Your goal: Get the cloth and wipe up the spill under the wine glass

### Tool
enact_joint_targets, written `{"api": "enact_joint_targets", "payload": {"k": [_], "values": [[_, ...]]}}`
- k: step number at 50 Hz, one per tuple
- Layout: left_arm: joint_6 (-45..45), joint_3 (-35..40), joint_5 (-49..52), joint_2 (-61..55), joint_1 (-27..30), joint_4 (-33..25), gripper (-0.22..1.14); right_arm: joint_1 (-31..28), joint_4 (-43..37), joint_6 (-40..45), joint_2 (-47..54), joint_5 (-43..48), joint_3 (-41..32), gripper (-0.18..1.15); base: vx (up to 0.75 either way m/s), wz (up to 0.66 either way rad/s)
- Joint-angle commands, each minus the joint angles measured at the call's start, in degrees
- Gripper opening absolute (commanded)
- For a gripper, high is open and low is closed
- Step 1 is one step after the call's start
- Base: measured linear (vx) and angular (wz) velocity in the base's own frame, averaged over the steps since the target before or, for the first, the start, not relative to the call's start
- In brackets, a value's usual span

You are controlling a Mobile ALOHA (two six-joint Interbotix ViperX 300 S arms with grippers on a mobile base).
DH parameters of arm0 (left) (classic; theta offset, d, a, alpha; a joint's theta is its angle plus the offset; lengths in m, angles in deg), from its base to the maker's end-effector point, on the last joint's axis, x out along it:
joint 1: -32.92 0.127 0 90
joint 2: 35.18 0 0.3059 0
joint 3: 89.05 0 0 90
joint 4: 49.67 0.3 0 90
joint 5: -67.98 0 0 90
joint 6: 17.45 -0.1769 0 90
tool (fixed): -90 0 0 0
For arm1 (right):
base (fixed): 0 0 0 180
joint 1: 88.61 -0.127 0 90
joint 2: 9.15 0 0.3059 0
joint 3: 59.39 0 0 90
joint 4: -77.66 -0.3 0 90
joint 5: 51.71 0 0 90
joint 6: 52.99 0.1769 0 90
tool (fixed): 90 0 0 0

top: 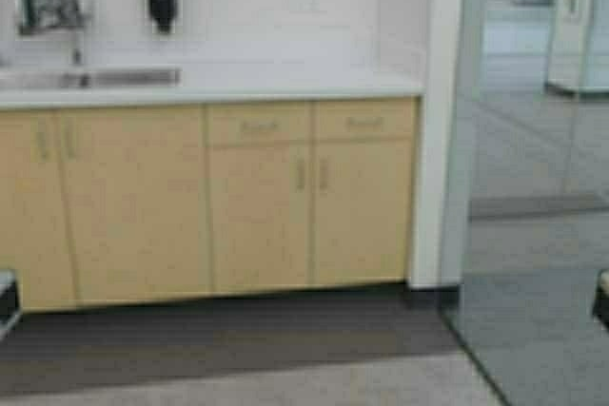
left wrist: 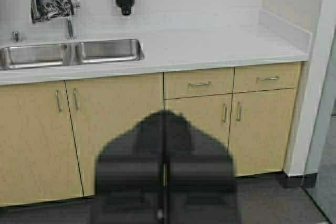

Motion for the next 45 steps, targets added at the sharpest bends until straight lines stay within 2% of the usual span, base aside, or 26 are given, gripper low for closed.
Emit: {"api": "enact_joint_targets", "payload": {"k": [1, 8, 45], "values": [[1.49, -0.18, 0.18, 0.53, 0.09, -0.09, -0.02, -0.44, -0.18, 0.44, 0.53, 0.18, 0.62, 0.01, 0.00, 0.00], [2.11, 0.18, 0.09, 0.44, 0.09, 0.09, 0.03, -0.35, -0.18, 0.62, 0.53, 0.18, 0.62, 0.06, 0.00, 0.00], [2.11, 0.44, 0.18, -0.35, 1.41, 0.62, 0.03, -0.44, -0.18, 0.53, 0.62, 0.53, 0.09, 0.05, 0.06, -0.04]]}}
